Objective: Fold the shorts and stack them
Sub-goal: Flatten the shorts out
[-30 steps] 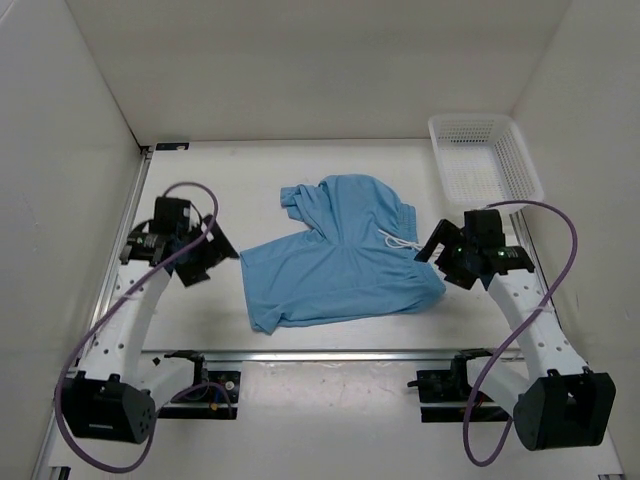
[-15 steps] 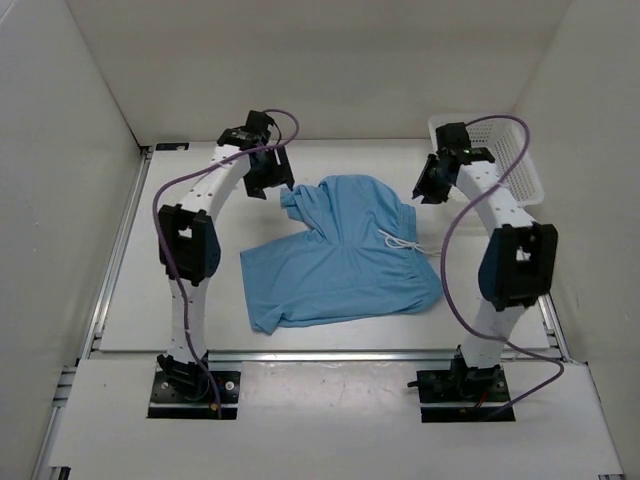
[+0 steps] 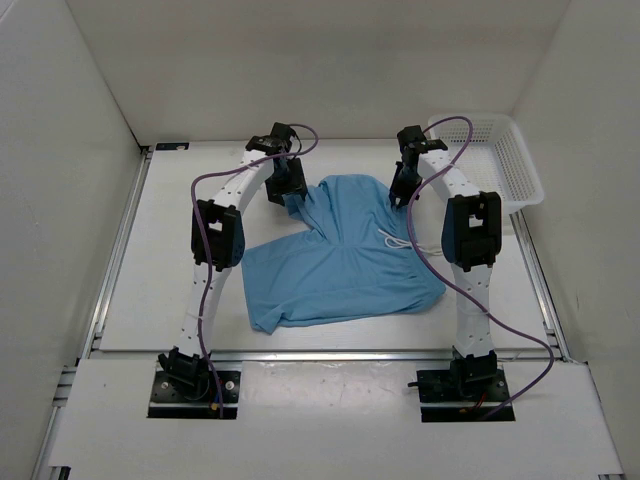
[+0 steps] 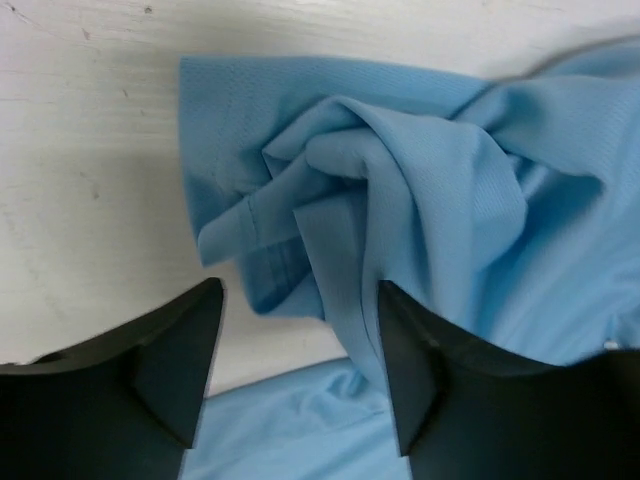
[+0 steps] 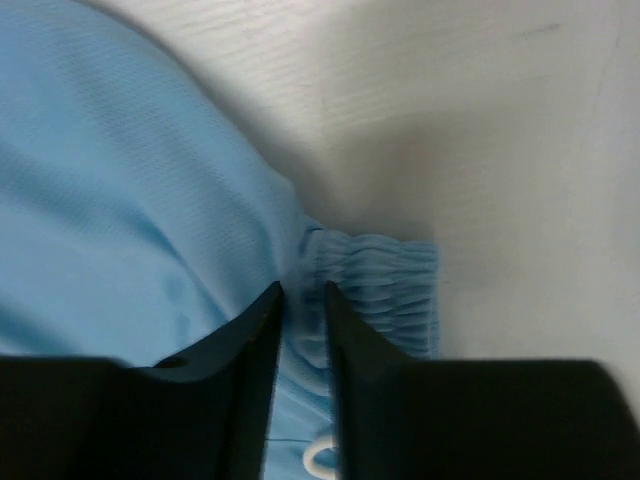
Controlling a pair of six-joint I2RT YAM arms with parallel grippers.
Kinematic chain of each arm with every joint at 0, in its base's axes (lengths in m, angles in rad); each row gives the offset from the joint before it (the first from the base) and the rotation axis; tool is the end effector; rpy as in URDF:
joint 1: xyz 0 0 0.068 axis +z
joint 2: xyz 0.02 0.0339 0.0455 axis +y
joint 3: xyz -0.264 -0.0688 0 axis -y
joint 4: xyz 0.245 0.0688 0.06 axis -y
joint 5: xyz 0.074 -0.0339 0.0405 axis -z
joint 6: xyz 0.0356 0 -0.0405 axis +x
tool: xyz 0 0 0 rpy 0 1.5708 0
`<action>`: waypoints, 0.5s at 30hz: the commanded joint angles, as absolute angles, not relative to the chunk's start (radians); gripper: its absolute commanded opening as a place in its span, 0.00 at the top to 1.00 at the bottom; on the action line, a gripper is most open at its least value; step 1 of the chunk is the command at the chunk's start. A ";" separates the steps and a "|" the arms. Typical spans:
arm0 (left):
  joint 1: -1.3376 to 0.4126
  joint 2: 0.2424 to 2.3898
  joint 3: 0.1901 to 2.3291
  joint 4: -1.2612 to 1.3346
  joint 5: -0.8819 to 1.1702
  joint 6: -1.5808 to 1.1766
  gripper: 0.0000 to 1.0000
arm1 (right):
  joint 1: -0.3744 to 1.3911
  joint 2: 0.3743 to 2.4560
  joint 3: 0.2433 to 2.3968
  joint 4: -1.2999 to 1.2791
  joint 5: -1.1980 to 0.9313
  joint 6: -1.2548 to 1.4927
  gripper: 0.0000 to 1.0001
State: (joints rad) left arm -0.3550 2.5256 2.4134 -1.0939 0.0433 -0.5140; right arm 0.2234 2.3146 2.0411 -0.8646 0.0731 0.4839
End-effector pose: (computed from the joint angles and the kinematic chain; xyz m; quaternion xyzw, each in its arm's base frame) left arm 0.4915 -0.1838 0.1959 -0.0742 0.9804 -0.0956 0.1555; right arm 0.4850 0.1075 0.2000 0.1345 0.9667 0.0408 0.2136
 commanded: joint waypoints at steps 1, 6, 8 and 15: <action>-0.348 2.536 2.459 -1.098 0.067 -0.512 0.30 | 0.227 2.322 2.089 -0.913 0.104 0.474 0.77; -0.348 2.536 2.470 -1.088 0.058 -0.512 0.89 | 0.227 2.322 2.098 -0.913 0.115 0.474 1.00; -0.339 2.499 2.451 -1.088 0.017 -0.512 0.89 | 0.227 2.298 2.089 -0.913 0.115 0.474 1.00; -0.301 2.300 2.335 -1.077 -0.029 -0.503 0.89 | 0.227 2.257 2.040 -0.894 0.133 0.483 1.00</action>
State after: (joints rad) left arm -0.3256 2.4920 2.3562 -1.0916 0.0044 -0.5121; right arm 0.2249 2.3306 2.0495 -0.8913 0.1097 0.4866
